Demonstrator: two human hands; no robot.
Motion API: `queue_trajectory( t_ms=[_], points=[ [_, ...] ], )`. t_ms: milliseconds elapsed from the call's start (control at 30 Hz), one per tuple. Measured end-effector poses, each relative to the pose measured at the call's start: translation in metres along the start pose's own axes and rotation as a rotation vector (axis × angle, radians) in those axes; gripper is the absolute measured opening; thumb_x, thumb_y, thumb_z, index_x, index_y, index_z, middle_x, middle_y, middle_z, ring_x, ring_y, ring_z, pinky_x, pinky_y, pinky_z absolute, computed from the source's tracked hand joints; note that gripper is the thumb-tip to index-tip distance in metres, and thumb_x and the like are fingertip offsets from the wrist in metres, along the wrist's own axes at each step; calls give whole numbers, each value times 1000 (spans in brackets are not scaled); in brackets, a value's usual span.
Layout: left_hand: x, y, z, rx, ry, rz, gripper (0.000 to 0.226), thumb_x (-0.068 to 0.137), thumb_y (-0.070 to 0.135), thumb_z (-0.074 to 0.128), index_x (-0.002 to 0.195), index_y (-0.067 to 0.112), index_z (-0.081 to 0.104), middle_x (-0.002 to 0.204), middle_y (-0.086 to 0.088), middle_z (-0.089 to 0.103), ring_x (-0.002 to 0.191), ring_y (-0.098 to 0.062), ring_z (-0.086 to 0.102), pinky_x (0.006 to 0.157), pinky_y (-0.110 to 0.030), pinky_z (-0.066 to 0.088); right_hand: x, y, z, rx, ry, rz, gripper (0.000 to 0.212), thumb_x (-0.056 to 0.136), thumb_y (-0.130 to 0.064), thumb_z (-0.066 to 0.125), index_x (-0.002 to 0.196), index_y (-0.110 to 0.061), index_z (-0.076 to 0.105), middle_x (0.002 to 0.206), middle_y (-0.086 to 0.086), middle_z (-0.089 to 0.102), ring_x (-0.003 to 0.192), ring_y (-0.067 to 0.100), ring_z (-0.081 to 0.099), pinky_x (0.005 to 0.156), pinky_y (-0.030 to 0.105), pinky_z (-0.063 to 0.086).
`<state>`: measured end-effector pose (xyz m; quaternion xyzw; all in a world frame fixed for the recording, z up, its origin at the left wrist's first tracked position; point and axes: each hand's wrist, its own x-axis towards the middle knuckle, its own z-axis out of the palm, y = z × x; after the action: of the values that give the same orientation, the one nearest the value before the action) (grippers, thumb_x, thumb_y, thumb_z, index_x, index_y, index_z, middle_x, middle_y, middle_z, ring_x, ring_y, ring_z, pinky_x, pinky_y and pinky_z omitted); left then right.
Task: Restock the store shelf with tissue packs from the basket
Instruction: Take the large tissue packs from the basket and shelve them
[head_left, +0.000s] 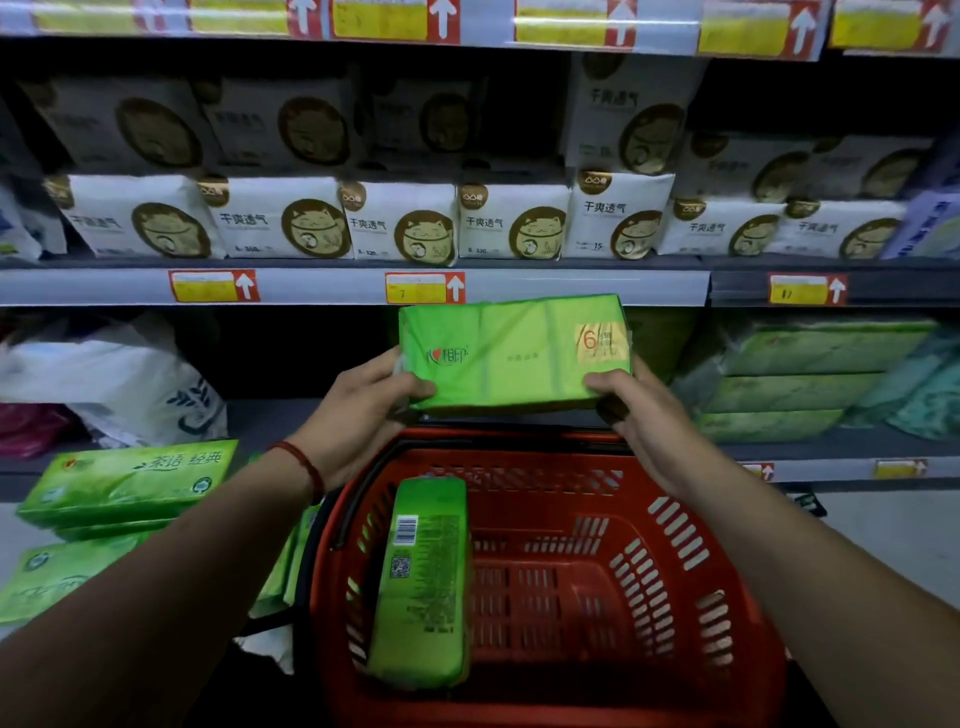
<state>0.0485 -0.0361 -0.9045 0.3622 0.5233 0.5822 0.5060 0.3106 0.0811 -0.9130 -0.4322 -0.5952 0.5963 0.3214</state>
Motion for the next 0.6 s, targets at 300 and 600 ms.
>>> queue_trajectory(
  t_ms=[300,600],
  points=[
    [75,-44,12,79,132,-152,29,100,9,54,120,20,72,123,-2,74,119,-23,67,110,-47,48,64,46,-12,-147,32,145,46,93,-42,60,132,-53,39,120,-20,54,126,21,49,115,46,39],
    [176,-93,18,198,149,-234,24,100,36,62,121,27,70,120,11,73,113,-8,66,106,-36,49,153,72,-26,-82,157,255,30,98,-32,61,127,-35,55,115,-8,67,97,12,64,80,31,50]
  ],
)
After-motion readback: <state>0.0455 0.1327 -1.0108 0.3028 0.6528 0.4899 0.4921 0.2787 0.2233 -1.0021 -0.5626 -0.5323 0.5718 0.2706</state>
